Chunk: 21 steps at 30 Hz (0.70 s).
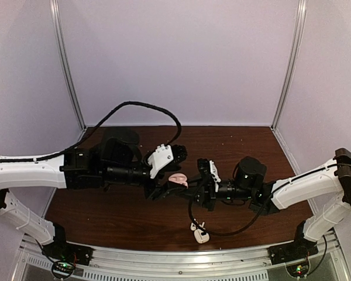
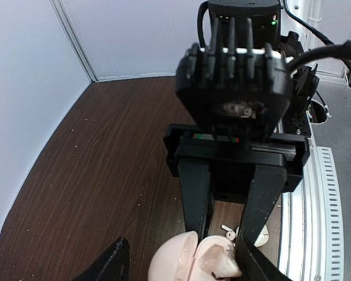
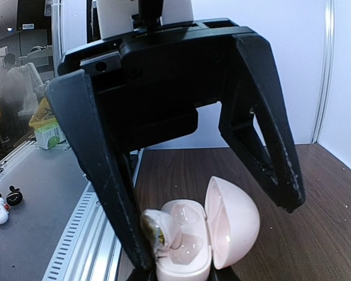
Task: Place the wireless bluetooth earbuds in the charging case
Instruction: Adjust the right earbud in the right side groove of the charging case.
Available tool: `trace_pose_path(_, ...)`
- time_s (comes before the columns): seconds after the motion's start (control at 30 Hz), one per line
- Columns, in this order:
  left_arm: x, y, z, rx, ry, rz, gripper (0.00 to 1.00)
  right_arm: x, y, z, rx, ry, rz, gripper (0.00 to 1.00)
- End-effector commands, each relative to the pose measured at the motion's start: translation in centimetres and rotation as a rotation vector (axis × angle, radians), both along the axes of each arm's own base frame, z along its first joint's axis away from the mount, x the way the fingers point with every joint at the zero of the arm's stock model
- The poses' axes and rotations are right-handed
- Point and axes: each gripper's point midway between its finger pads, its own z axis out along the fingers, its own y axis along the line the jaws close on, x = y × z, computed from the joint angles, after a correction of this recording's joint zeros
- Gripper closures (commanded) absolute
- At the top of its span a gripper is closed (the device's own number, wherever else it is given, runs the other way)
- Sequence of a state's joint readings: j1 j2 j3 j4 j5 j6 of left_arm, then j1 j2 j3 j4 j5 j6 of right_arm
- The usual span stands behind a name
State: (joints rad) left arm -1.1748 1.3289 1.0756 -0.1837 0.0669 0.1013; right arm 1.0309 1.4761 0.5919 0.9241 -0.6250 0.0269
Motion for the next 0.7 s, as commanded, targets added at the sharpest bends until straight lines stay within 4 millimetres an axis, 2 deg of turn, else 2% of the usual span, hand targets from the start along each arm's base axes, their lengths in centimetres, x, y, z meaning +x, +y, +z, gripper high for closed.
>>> trace_pose_path(0.0, 1.6, -0.9, 1.5, -0.056, 0.003, 0.072, 0.36, -1.1, -0.1, 2.5, 0.063, -0.052, 0.030, 1.00)
trace_pose_path(0.27, 0.6, -0.9, 1.5, -0.063, 0.031, 0.028, 0.27, -1.2, -0.4, 2.8, 0.073, -0.054, 0.026, 1.00)
trace_pose_path(0.33, 0.2, -0.7, 2.2, -0.088, 0.029, 0.009, 0.26, -1.2, -0.5, 2.8, 0.075, -0.049, 0.025, 1.00)
trace_pose_path(0.57, -1.2, 0.6, 7.0, -0.229, -0.001, -0.032, 0.24, -1.0, -0.5, 1.9, 0.053, -0.004, 0.027, 1.00)
trace_pose_path(0.67, -1.6, 0.9, 8.0, -0.256, 0.005, -0.048, 0.23, -0.9, -0.6, 1.8, 0.048, 0.015, 0.024, 1.00)
